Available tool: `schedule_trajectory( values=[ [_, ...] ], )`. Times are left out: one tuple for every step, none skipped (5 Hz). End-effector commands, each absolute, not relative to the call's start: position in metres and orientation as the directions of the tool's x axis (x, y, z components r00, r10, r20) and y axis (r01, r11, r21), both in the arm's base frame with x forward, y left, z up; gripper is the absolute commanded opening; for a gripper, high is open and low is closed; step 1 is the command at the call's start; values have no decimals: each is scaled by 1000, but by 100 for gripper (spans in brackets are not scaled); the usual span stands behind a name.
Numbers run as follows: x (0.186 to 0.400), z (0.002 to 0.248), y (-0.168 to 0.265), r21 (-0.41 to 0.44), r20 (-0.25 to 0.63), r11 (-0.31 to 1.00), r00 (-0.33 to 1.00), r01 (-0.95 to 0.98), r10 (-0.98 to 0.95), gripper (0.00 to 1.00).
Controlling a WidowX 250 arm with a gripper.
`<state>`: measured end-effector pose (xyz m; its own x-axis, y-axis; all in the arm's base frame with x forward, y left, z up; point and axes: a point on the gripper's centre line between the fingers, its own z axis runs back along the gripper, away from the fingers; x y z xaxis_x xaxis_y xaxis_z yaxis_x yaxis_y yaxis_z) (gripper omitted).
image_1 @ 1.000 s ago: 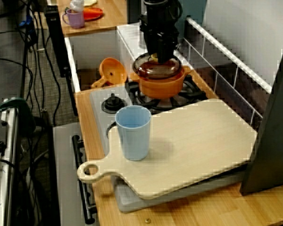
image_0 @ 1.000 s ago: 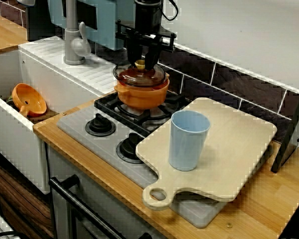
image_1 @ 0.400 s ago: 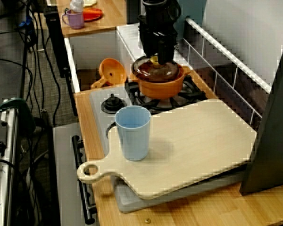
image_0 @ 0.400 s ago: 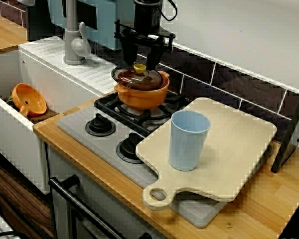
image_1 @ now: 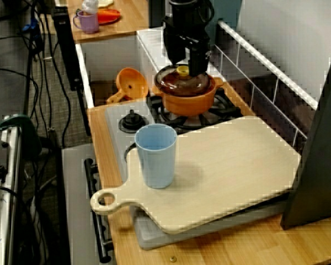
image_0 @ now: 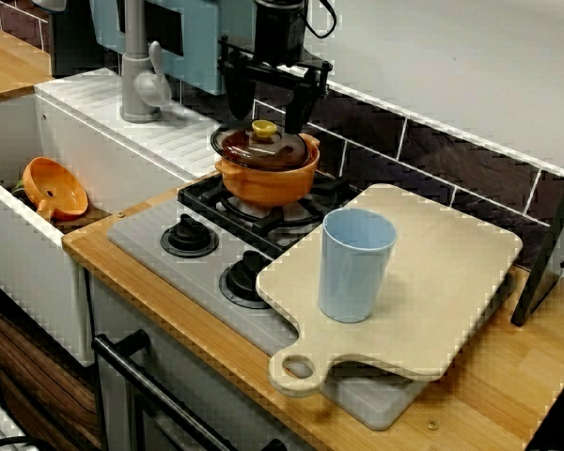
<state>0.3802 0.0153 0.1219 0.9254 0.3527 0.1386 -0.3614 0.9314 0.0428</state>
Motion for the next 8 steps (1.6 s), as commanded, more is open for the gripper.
schedule_trajectory(
  values=[
    [388, 143, 20, 11, 171, 928, 916, -371, 364, 100],
    [387, 149, 12, 0, 173, 939, 925, -343, 338, 100],
    [381, 153, -5, 18, 179, 954, 940, -298, 291, 100],
    [372, 157, -13, 19, 188, 961, 945, -276, 267, 100],
    [364, 164, -19, 12, 185, 965, 949, -261, 254, 100],
    [356, 171, -26, 3, 180, 971, 955, -240, 236, 100],
    [348, 174, -32, 2, 175, 974, 959, -226, 222, 100],
    [335, 177, -39, -6, 183, 978, 961, -210, 207, 100]
  ],
)
